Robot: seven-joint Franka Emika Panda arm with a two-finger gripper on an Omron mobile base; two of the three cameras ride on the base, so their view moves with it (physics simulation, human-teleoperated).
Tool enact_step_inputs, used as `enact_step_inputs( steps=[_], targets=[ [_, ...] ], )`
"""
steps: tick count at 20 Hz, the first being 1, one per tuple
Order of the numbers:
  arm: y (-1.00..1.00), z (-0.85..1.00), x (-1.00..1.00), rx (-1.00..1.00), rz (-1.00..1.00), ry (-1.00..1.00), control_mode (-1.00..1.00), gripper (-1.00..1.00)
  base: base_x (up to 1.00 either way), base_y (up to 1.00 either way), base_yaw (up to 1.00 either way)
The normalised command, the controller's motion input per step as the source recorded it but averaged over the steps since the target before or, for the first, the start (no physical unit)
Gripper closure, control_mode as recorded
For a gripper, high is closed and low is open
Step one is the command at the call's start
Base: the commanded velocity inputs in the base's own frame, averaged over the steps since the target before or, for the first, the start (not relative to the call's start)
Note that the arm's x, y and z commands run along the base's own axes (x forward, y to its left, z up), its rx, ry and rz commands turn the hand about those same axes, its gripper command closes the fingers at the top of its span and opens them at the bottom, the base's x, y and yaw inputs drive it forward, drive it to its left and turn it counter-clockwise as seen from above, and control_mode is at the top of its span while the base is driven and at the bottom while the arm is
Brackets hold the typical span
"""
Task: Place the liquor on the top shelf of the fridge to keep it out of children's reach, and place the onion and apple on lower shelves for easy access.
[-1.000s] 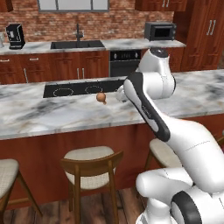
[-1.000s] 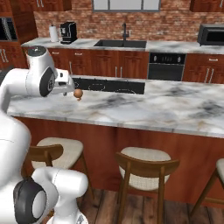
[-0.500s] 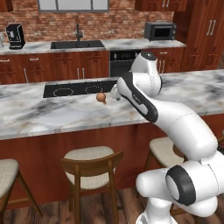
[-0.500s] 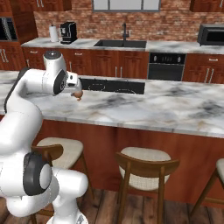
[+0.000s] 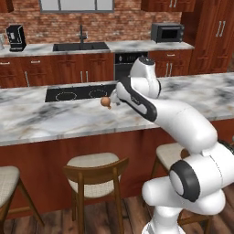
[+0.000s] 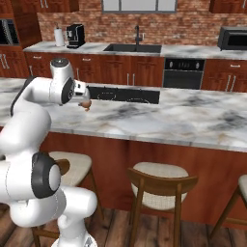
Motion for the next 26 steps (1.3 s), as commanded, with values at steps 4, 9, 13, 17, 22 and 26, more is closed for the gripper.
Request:
enact_step_inputs(
  steps=[4,9,13,17,22,26],
  targets=[
    [0.04,-0.19,0.30,0.00,0.00,0.00,-1.00,-1.00,0.00,0.00,0.00],
    [0.00,-0.19,0.38,0.00,0.00,0.00,-1.00,-1.00,0.00,0.00,0.00],
    [0.00,-0.18,0.41,0.00,0.00,0.00,-1.00,-1.00,0.00,0.00,0.00],
    [0.00,-0.21,0.40,0.00,0.00,0.00,-1.00,-1.00,0.00,0.00,0.00],
    [0.06,-0.21,0.34,0.00,0.00,0.00,-1.00,-1.00,0.00,0.00,0.00],
    [0.13,-0.21,0.31,0.00,0.00,0.00,-1.00,-1.00,0.00,0.00,0.00]
  ],
)
